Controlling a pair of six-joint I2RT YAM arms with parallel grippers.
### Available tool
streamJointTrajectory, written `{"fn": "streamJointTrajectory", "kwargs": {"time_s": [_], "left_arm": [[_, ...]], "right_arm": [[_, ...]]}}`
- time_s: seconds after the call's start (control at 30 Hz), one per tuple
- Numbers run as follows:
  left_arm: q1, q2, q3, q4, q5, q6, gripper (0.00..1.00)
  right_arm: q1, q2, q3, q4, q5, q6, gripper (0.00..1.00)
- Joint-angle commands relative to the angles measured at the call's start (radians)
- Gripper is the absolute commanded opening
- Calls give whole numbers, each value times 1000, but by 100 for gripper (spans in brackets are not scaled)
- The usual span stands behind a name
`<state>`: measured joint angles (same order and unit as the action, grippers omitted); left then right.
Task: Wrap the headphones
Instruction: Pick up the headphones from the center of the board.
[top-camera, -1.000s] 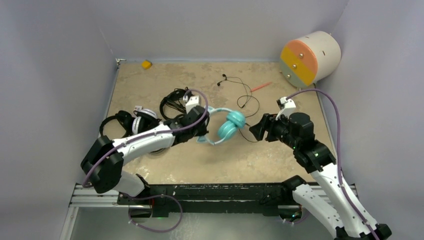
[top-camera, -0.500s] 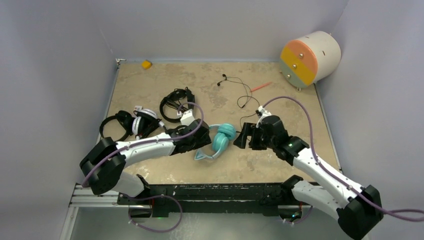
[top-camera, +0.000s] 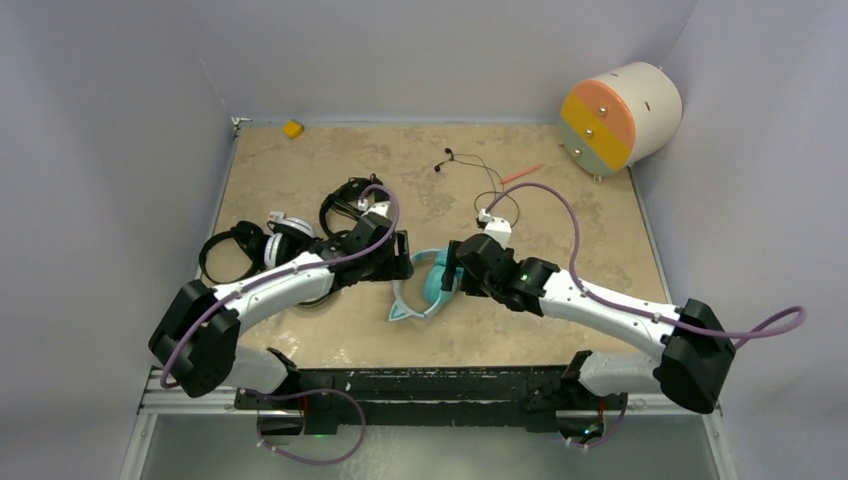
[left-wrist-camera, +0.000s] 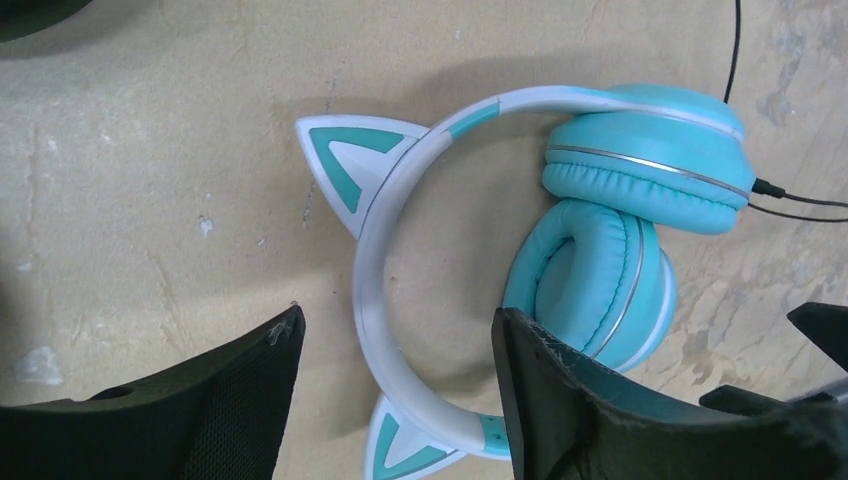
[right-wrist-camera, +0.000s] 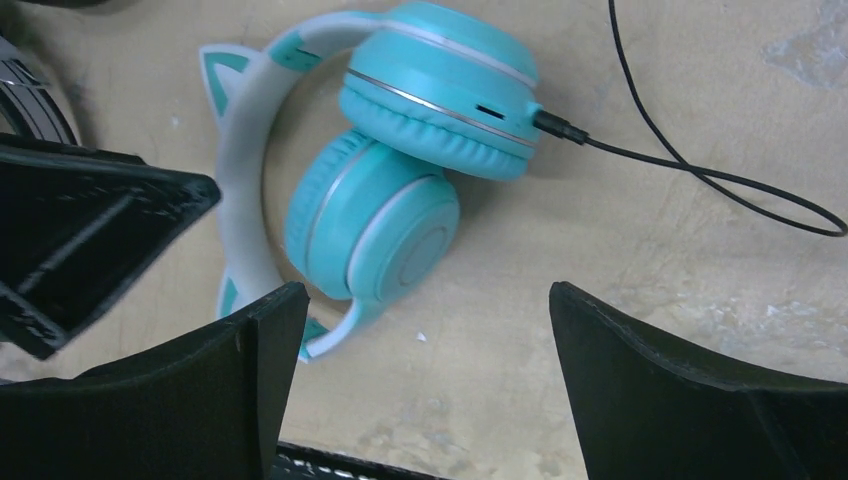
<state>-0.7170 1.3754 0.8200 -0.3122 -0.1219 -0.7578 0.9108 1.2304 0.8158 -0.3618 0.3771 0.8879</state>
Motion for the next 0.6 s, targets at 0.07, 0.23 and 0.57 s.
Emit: {"fn": "streamJointTrajectory", "kwargs": {"time_s": [0.07, 0.23, 0.57], "left_arm": [[32, 81, 6, 92, 117, 131, 65], [43, 199, 46, 91, 133, 122, 62], [50, 285, 106, 36, 43, 120, 1]], "right_arm": [[25, 59, 76, 27, 97, 47, 92], [25, 111, 105, 31, 92, 55, 85], [30, 96, 99, 71, 77, -20, 83]]}}
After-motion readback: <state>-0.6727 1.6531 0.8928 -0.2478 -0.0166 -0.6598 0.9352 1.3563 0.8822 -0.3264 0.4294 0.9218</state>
